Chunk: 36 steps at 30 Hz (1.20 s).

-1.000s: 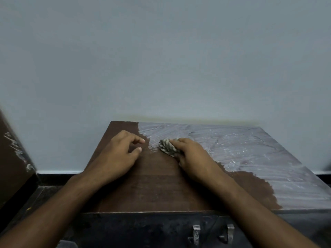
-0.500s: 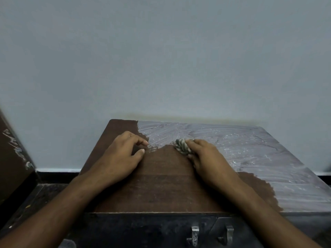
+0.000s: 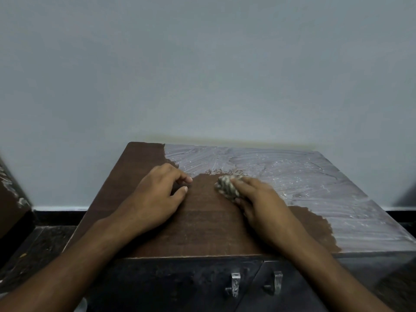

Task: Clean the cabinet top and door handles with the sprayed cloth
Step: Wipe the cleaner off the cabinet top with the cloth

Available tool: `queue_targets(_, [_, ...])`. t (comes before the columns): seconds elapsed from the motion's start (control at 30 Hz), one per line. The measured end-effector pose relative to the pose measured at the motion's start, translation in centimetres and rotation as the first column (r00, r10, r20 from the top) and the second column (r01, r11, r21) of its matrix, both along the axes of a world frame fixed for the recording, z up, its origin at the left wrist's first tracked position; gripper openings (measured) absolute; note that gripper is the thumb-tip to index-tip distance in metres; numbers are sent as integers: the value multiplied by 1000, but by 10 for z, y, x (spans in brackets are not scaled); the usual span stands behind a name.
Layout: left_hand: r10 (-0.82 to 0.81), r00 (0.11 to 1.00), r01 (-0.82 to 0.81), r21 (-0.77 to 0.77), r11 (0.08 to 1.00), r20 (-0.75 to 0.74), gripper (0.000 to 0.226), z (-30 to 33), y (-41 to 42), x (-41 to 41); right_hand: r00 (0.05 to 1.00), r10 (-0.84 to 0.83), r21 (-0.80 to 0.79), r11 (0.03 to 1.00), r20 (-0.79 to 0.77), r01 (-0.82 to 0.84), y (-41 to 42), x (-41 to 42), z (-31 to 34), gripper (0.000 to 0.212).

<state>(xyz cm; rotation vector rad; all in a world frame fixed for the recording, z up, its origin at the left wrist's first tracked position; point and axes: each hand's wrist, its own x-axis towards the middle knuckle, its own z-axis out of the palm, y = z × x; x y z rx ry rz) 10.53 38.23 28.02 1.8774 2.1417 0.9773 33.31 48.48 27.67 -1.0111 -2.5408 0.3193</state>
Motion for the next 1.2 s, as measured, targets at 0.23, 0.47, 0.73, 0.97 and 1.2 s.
queue_targets(0.23, [-7,1000,7,26,1000,-23,18,-1,1,-3,1000,25,10,1000,14,-25,-4,10,-1,47])
queue_targets(0.47, [39,999,-39,45,998,-13,19,-2,-4,-14,985,167,14,986,-39,-166,-40,-10,3,45])
queue_targets(0.73, [95,995,-94,39,995,-35,18,6,-15,-21,987,157,23,987,-43,-156,-10,-8,7,45])
queue_targets(0.97, [201,979,-204,90,975,39,22,10,-26,-44,914,392,9,919,-101,-393,-78,-72,-2,46])
queue_targets(1.2, [404,892,-428,87,900,205,23,5,-49,-79,816,575,-42,815,-60,-578,-90,-69,6,51])
